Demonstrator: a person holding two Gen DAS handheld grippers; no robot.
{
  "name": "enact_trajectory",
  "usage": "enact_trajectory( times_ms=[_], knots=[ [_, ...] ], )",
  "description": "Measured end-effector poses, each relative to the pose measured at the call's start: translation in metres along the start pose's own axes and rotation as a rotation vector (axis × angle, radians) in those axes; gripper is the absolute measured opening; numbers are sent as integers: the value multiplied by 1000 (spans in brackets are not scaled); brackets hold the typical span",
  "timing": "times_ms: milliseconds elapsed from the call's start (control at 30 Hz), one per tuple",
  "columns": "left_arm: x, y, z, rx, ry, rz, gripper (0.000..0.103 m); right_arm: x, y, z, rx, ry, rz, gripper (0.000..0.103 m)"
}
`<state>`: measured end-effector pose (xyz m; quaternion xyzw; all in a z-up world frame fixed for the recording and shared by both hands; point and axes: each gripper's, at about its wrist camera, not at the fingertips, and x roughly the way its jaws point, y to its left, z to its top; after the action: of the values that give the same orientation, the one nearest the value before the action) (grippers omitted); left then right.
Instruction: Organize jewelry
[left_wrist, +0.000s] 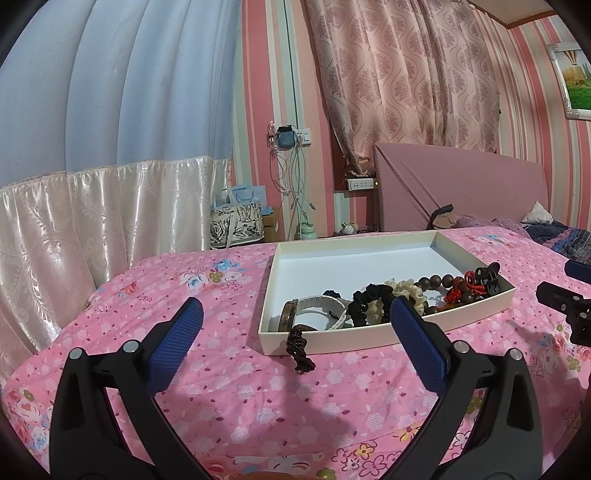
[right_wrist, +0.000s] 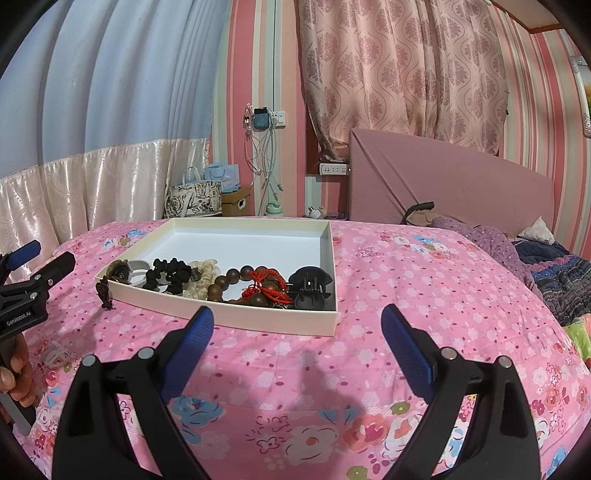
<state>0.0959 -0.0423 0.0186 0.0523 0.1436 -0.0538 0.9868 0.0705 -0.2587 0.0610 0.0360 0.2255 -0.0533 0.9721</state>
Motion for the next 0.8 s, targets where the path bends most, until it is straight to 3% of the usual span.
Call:
enact_trajectory(
  times_ms=[800],
  knots=[
    [2, 0, -2, -3, 22, 23, 100, 4, 3, -1, -23, 21, -20, 92]
  ],
)
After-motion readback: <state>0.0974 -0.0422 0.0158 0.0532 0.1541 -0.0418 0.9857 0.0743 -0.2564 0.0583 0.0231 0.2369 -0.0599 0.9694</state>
